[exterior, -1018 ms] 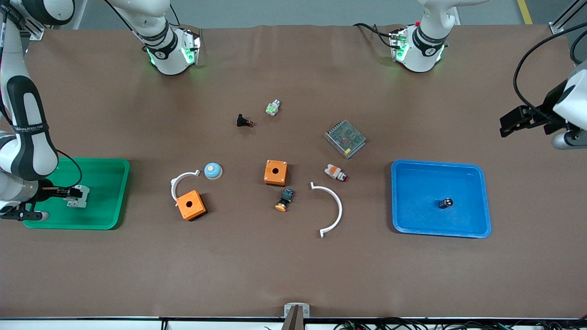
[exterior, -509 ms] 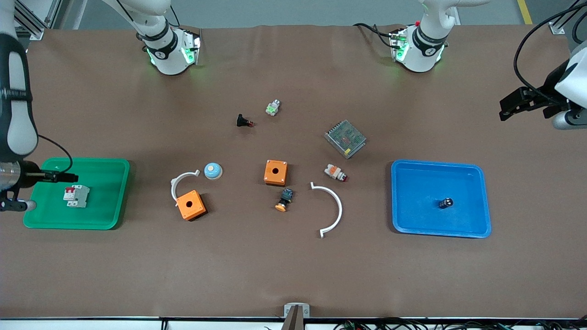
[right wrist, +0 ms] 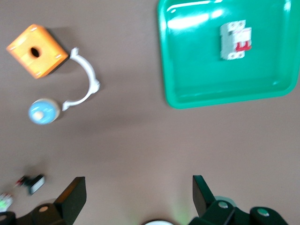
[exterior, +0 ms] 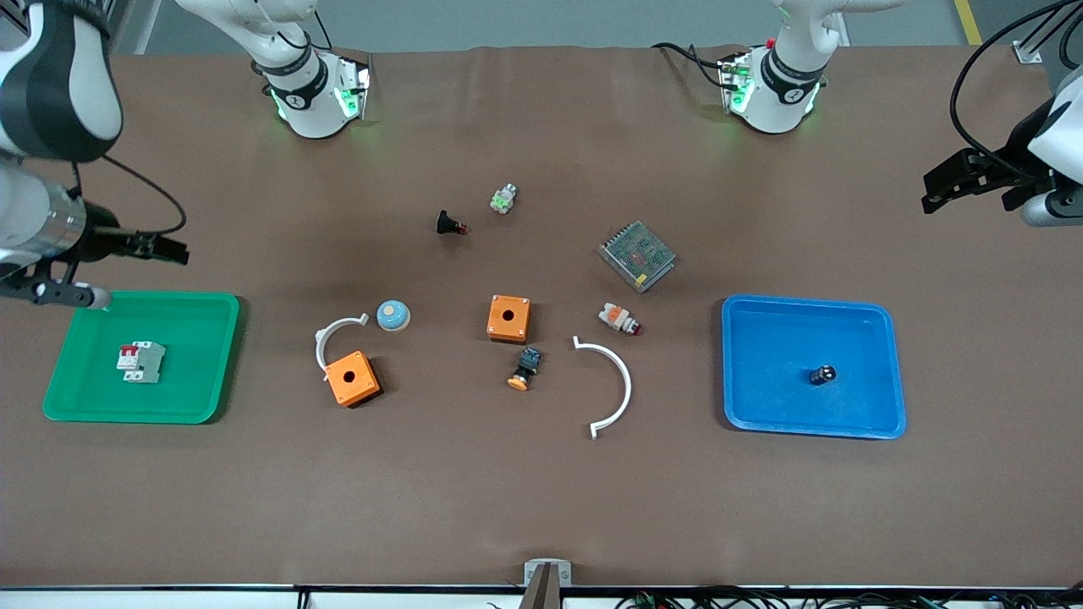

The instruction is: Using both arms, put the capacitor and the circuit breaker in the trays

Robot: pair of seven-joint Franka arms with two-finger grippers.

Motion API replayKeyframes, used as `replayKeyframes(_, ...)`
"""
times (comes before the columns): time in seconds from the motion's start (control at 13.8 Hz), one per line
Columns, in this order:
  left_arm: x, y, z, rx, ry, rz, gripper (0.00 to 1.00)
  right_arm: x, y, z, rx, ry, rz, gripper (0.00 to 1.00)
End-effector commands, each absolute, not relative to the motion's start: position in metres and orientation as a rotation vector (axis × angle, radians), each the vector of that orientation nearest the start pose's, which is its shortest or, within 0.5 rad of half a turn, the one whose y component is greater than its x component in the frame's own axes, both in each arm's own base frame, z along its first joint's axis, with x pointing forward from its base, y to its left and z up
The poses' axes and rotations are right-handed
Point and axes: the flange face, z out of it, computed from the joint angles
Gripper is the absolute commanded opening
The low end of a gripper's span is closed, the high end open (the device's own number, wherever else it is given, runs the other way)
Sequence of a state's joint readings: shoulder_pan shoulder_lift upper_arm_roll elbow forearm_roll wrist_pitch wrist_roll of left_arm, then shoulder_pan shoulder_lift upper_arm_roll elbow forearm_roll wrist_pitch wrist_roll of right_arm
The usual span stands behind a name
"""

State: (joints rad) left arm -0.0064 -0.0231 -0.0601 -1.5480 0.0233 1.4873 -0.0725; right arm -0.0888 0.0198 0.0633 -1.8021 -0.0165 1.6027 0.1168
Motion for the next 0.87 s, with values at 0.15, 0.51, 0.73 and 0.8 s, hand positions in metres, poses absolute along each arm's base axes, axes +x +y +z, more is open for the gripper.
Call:
replayKeyframes(0.15,0.527,-0.038,0.642,-3.130,0.030,0.062,0.99,0.519,0.005,0.537,-3.079,0.217,0.280,1.00)
replayKeyframes(0.51,0.515,-0.056,0.639,-3.124,0.056,0.054,0.99,0.532,0.000,0.592,-3.081,0.216,0.093,1.00)
replayKeyframes(0.73,0.515,-0.057,0.641,-3.124,0.061,0.047,1.00,0.545,-0.002,0.629,-3.076,0.224,-0.037,1.00)
replayKeyframes(0.8,0.516,-0.057,0.643,-3.126,0.059,0.042,1.00,0.550,-0.003,0.636,-3.075,0.218,-0.061,1.00)
